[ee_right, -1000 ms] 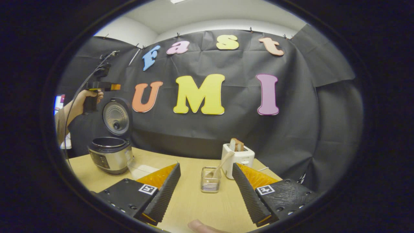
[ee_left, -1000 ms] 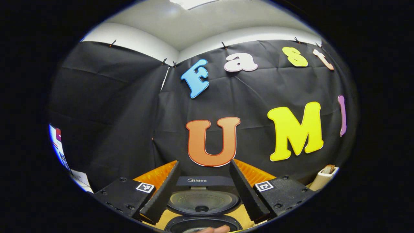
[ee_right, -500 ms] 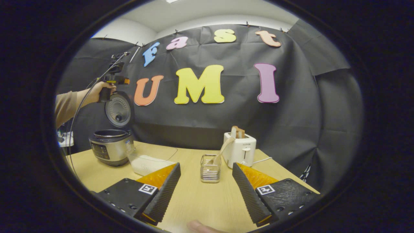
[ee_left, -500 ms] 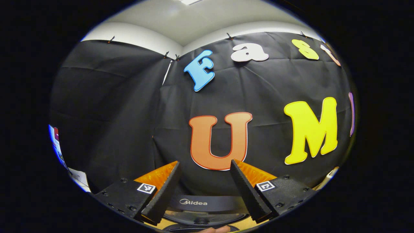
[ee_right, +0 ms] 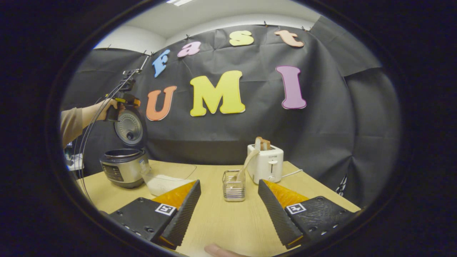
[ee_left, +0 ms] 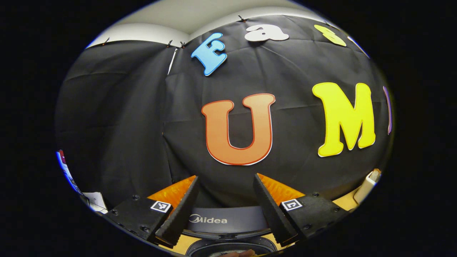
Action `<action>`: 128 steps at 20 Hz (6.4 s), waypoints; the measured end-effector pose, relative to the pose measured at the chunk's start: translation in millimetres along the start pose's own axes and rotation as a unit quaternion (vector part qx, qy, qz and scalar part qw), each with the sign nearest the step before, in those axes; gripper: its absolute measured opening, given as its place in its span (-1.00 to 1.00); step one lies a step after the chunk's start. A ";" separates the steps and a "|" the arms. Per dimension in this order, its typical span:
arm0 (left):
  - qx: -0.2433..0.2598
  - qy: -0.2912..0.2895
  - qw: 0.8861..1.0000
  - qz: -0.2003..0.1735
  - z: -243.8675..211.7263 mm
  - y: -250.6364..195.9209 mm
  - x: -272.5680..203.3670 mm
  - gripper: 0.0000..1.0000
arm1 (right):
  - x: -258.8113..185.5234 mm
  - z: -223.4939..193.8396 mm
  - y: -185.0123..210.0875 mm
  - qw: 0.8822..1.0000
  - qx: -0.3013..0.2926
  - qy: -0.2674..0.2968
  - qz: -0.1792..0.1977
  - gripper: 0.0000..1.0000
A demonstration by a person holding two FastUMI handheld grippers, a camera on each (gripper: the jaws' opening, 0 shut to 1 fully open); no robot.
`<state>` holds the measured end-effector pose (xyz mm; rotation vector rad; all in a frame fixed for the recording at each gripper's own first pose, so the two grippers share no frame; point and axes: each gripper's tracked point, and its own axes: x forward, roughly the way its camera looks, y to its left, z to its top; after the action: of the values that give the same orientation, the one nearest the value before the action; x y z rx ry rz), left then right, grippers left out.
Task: Close the left gripper, press the button to open the rice cooker; take a wooden spoon from the chopstick holder with the right hand, scoop a spoonful of rice and pour it into the rice cooker, then put the wooden spoon back into the chopstick holder.
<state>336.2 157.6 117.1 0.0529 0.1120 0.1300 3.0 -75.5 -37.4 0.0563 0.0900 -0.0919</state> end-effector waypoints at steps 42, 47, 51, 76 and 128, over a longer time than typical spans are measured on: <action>-0.015 0.091 0.994 -0.060 -192.0 -40.1 -172.4 0.86 | -25.6 9.8 34.2 0.999 -0.030 0.004 0.029 0.93; -0.018 0.071 0.996 -0.050 -193.2 -40.9 -172.8 0.87 | -27.7 12.3 28.8 0.999 -0.022 0.005 0.028 0.93; -0.019 0.047 0.998 -0.044 -193.5 -40.9 -175.1 0.86 | -26.0 8.2 28.7 0.999 -0.026 0.011 0.027 0.93; -0.022 0.005 1.000 -0.015 -196.9 -37.7 -208.7 0.70 | -38.3 12.3 35.8 0.998 -0.027 0.012 0.049 0.89; -0.007 -0.125 0.983 -0.131 55.9 -112.1 -408.4 0.77 | -49.0 171.5 43.4 0.986 -0.125 -0.099 0.040 0.90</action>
<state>-45.6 -10.0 210.0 0.0396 -0.1327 -0.1402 -26.6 -38.3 140.0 -0.1997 -0.1003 -0.0050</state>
